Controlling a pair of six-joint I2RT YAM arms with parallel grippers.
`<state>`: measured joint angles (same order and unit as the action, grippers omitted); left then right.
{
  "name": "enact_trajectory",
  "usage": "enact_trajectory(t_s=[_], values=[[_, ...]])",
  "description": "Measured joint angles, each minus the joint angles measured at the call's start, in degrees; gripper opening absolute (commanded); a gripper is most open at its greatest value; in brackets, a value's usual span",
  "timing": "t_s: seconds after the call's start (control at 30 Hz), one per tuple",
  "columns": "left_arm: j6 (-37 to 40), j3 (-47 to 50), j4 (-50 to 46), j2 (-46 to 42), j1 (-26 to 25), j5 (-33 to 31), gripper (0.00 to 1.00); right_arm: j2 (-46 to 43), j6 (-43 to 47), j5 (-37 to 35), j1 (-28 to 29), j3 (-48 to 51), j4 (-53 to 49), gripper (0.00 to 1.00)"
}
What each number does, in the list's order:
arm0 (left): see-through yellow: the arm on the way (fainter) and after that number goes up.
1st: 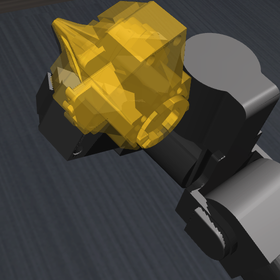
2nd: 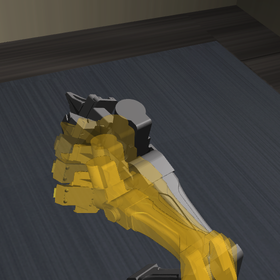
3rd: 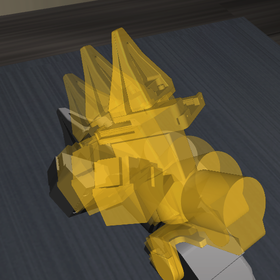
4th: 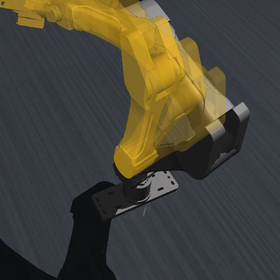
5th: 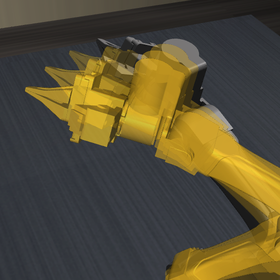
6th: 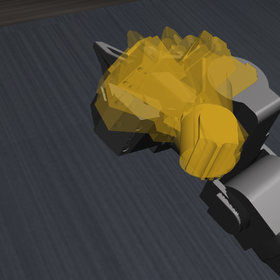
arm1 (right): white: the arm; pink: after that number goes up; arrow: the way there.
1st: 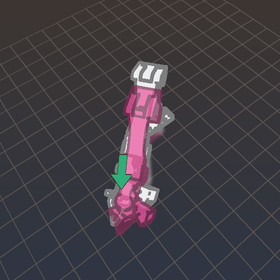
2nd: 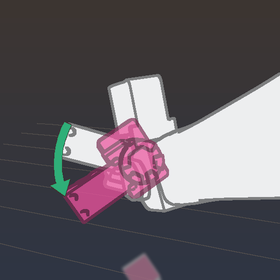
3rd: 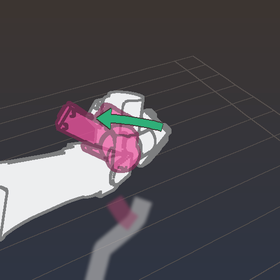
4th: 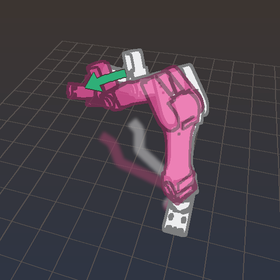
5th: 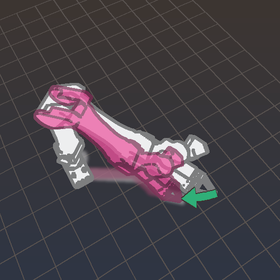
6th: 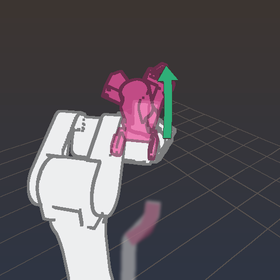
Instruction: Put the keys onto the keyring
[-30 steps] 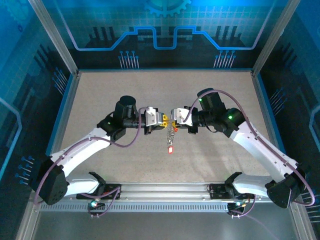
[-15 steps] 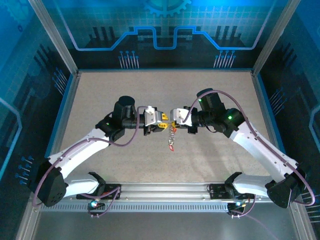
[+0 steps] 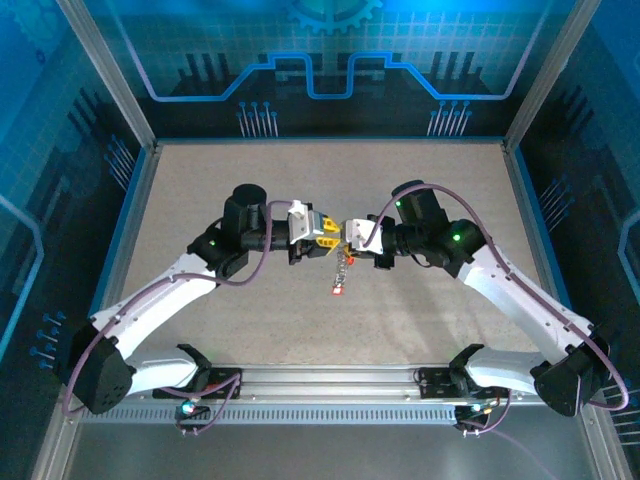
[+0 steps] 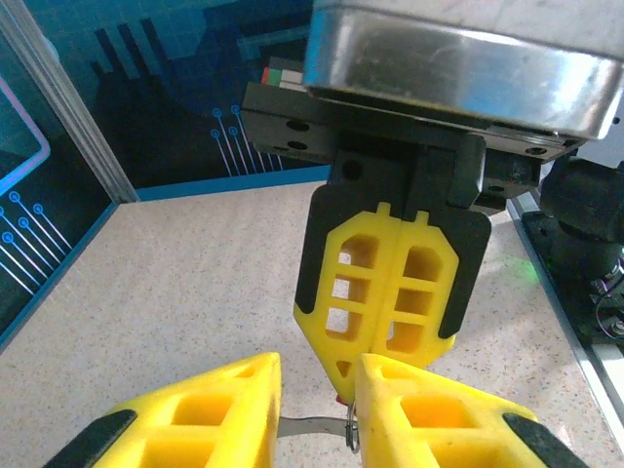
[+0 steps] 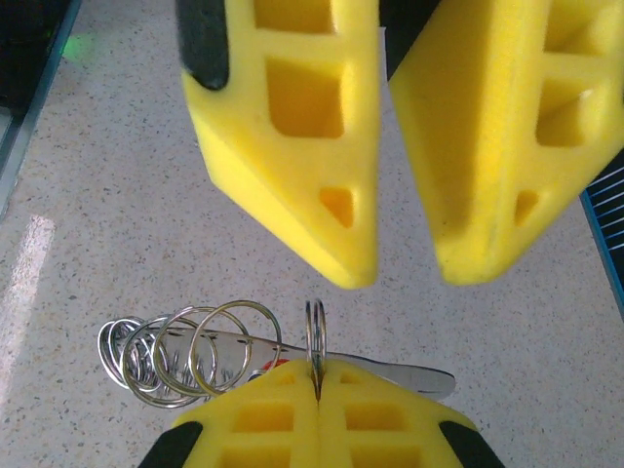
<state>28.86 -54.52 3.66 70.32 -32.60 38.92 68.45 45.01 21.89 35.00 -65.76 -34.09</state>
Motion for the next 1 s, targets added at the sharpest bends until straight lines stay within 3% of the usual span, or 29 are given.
enact_trajectory(t_s=[0.43, 0.63, 0.9, 1.0], values=[[1.68, -0.61, -3.48, 1.07, -2.19, -2.34, 0.25, -0.39, -0.42, 0.22, 0.0, 0.39, 2.34, 0.0], [3.17, -0.68, -3.98, 1.53, -2.73, -4.52, 0.01, -0.68, -0.59, -0.44, -0.07, 0.74, 2.54, 0.0], [6.1, -2.4, -7.06, 1.92, -3.72, -6.4, 0.13, -1.7, -1.11, -0.7, -0.09, 1.92, 3.34, 0.0], [7.21, -2.64, -7.87, 2.05, -3.96, -6.82, 0.09, -1.9, -1.25, -0.68, -0.07, 2.23, 3.43, 0.0]])
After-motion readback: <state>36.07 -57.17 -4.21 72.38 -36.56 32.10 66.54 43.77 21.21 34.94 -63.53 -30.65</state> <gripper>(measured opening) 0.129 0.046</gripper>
